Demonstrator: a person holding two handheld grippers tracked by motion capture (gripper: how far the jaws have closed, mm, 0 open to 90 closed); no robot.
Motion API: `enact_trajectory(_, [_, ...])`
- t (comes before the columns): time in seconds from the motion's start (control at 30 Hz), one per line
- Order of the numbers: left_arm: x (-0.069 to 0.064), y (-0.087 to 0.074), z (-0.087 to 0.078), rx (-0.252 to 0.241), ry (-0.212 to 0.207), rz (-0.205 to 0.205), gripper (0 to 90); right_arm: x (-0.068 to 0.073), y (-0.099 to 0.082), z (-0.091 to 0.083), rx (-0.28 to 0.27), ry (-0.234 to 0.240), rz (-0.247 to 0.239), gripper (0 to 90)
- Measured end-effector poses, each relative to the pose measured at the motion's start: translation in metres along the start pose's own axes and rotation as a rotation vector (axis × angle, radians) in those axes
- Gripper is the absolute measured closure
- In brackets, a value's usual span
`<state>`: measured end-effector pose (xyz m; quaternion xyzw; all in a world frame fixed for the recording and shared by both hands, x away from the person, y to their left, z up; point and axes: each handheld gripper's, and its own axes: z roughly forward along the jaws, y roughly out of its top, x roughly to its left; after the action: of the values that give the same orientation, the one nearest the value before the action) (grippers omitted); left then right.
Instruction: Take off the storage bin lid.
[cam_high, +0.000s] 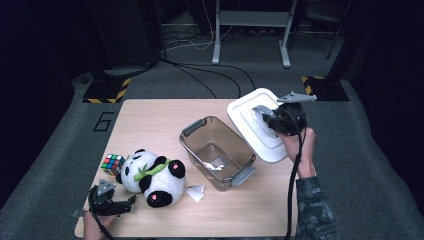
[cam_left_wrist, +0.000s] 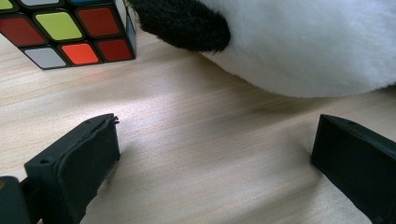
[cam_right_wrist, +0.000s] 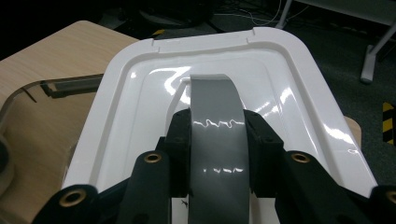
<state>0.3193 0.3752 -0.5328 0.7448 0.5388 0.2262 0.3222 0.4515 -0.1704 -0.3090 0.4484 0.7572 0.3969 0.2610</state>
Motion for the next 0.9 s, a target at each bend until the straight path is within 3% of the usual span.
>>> enact_trajectory(0.43, [0.0,0.0,0.0,-0.004,-0.001,-0.001,0.6,-0.031,-0.02,0.016,0.027,-0.079,0.065,66.2])
enact_trajectory(0.9, [0.0,0.0,0.0,-0.004,-0.001,-0.001,0.6,-0.06,-0.06,0.05,0.087,-0.121,0.187,66.2])
